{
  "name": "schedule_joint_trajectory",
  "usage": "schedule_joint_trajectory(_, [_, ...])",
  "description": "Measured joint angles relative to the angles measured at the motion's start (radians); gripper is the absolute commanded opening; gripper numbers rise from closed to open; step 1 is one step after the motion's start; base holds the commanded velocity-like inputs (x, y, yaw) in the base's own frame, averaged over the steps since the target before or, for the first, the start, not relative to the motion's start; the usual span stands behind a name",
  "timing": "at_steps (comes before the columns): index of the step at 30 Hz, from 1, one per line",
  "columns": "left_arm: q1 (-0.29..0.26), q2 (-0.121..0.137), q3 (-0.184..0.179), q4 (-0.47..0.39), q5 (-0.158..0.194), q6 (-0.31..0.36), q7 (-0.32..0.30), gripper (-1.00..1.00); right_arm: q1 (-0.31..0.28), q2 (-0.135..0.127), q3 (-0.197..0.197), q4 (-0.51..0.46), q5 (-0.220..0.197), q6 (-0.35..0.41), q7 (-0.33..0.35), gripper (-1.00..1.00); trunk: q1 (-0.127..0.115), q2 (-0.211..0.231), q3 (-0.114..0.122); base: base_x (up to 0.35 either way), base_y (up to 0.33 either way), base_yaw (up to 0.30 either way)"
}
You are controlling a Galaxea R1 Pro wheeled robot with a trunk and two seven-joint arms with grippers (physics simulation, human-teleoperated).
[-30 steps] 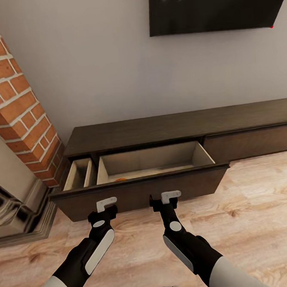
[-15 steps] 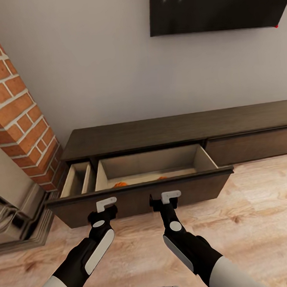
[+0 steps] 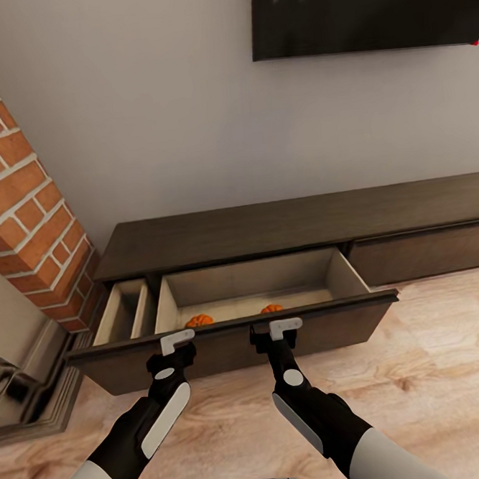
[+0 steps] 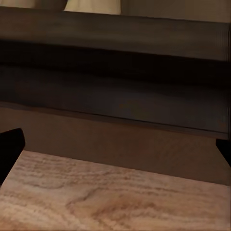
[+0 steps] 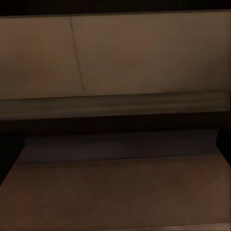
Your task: Place each of the two pumpkins and all three candles from the living room inside a cabinet in the living room (use any cabinet), then make sure every cabinet is closed, and position the cauldron so it is next to a table in the living room.
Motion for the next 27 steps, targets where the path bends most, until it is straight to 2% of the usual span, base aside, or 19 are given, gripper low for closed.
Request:
schedule_joint_trajectory(14, [0.0,0.0,0.0,-0.001,-0.002,-0.001,0.0,1.0,0.0,0.0,0.0,0.0,0.0,0.0,0.0,1.0,0.0,0.0,0.0,0.039,0.0,0.0])
schedule_joint_trajectory(27, [0.0,0.0,0.001,-0.001,-0.002,0.001,0.0,1.0,0.0,0.0,0.0,0.0,0.0,0.0,0.0,1.0,0.0,0.0,0.0,0.252,0.0,0.0])
